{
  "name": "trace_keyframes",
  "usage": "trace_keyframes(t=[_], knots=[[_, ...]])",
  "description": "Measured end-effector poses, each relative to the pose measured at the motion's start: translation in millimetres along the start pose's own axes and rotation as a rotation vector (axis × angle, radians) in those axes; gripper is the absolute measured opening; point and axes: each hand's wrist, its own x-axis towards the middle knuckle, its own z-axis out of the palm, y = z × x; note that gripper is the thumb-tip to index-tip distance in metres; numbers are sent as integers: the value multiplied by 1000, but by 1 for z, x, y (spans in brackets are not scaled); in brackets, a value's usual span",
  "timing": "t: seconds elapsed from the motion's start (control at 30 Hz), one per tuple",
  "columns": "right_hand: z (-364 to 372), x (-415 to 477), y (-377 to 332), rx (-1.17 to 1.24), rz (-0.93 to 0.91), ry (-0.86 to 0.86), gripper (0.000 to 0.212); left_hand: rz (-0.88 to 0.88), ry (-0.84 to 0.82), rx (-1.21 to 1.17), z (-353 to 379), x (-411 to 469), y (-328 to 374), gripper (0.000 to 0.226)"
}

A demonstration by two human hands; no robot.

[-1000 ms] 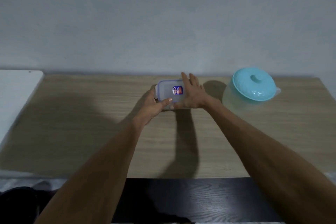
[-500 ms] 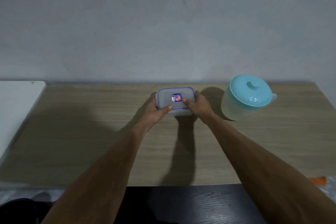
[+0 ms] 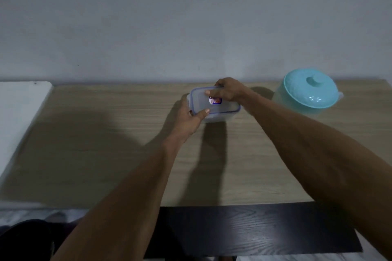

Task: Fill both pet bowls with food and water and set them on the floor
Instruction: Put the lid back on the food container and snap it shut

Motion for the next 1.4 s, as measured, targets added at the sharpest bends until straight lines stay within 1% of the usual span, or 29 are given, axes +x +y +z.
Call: trace_keyframes(t=[0.07, 0.13, 0.23, 0.33, 0.47, 0.6, 0.67, 0.7, 0.8, 0.87, 0.93, 1.07, 1.17, 1.2, 1.4], knots=[[12, -13, 6, 160, 55, 167, 63, 15, 35, 24, 2, -6, 2, 54], [27, -28, 14, 369, 134, 333, 65, 36, 59, 34, 4, -10, 4, 49], [43, -39, 20, 531, 228, 452, 59, 20, 43, 28, 5, -11, 2, 46], [45, -39, 18, 587, 253, 474, 63, -10, 26, 47, 4, -8, -1, 41], [46, -39, 17, 624, 281, 492, 71, -49, 30, 16, 5, -1, -5, 36], [47, -40, 27, 746, 280, 469, 92, -68, -3, 1, 2, -2, -2, 32], [49, -41, 33, 804, 282, 456, 95, -76, -23, -14, -1, -6, -1, 30], [48, -49, 30, 825, 291, 454, 92, -81, -31, -20, -3, -9, -1, 28], [49, -83, 13, 841, 337, 468, 66, -91, -26, -34, -6, -29, -1, 27], [52, -96, 14, 853, 353, 467, 57, -104, -5, -38, -7, -47, 1, 28], [53, -116, 12, 882, 337, 466, 57, -115, 14, -46, -9, -68, 6, 25], [54, -167, 11, 919, 304, 448, 59, -111, 52, -36, -14, -119, 18, 11], [58, -210, 15, 913, 271, 456, 64, -109, 66, -23, -15, -164, 23, 11], [60, -226, 16, 907, 259, 457, 62, -103, 75, -25, -14, -180, 24, 12], [80, -307, 31, 914, 192, 481, 28, -101, 107, -3, -10, -265, 17, 26]])
